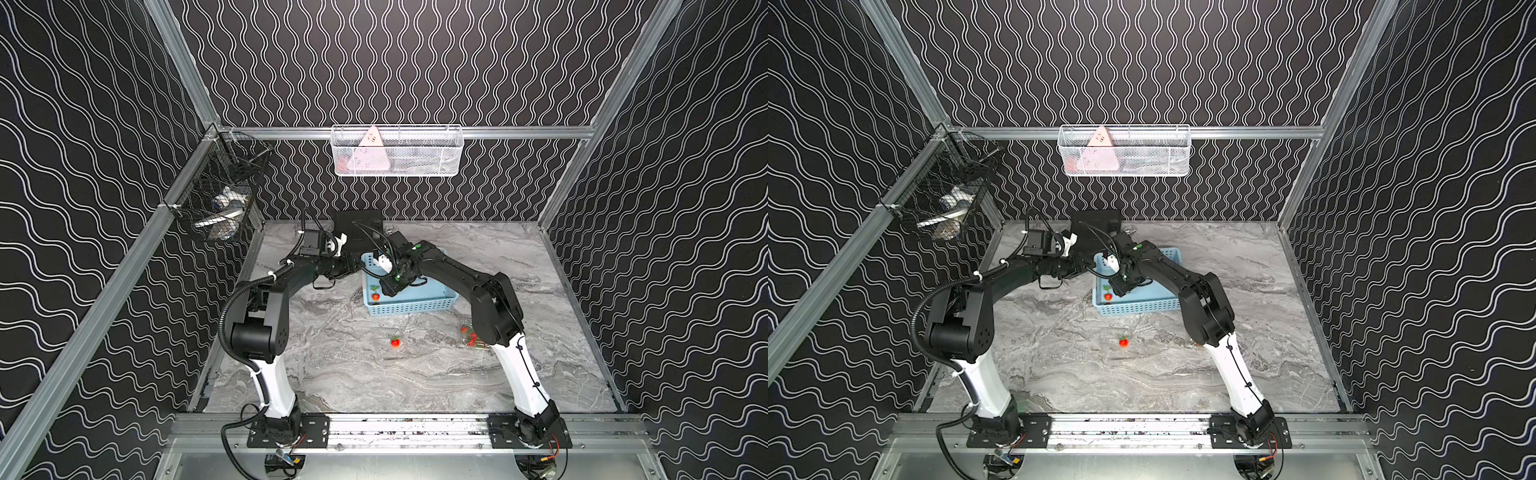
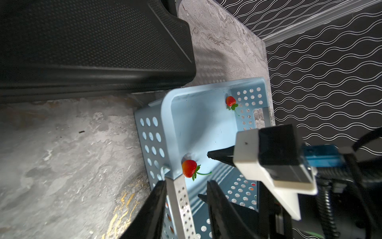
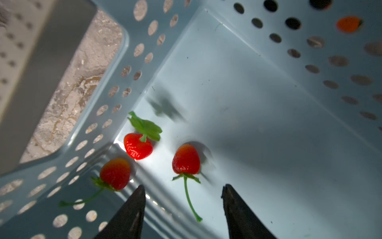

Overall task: Pack strawberries into containers
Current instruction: Pick up the strawberry from the basket.

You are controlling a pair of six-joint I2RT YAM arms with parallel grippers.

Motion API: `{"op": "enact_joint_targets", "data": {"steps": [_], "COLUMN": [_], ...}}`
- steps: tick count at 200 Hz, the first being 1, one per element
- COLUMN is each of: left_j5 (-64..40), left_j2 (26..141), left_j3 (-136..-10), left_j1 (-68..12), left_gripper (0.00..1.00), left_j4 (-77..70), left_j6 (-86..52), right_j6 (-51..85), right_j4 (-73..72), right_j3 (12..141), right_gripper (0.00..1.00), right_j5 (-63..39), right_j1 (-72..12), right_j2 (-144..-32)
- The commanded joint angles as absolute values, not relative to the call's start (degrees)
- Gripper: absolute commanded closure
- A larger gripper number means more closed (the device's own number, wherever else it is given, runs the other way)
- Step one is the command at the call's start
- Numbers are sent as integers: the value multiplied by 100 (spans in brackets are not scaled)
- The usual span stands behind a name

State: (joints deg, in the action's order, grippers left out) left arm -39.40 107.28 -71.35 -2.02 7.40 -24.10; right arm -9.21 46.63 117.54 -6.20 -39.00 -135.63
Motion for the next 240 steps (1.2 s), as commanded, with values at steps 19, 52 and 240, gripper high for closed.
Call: {"op": "enact_joint_targets", "data": {"steps": [19,52,240], "left_j5": [-4012,-4021,-4008], "left_j2": [10736,10758,10690], "left_j3": [-7207,-7216,-7198], "left_j1": [-193,-193,-193], "left_gripper": [61,61,61], "left_j4": [756,756,748], "left_j6": [-2318,-2317,-2323], "right_j6": [-1169,-1204,-792], "right_j4": [4808,4763,4370], "right_j3": [11981,11997,11370], "right_gripper": [38,40,71], "right_j5": [-625,-639,-665], "right_j1": [-3920,-3914,-3893], "right_j2": [-13807,-13920,-12454]}}
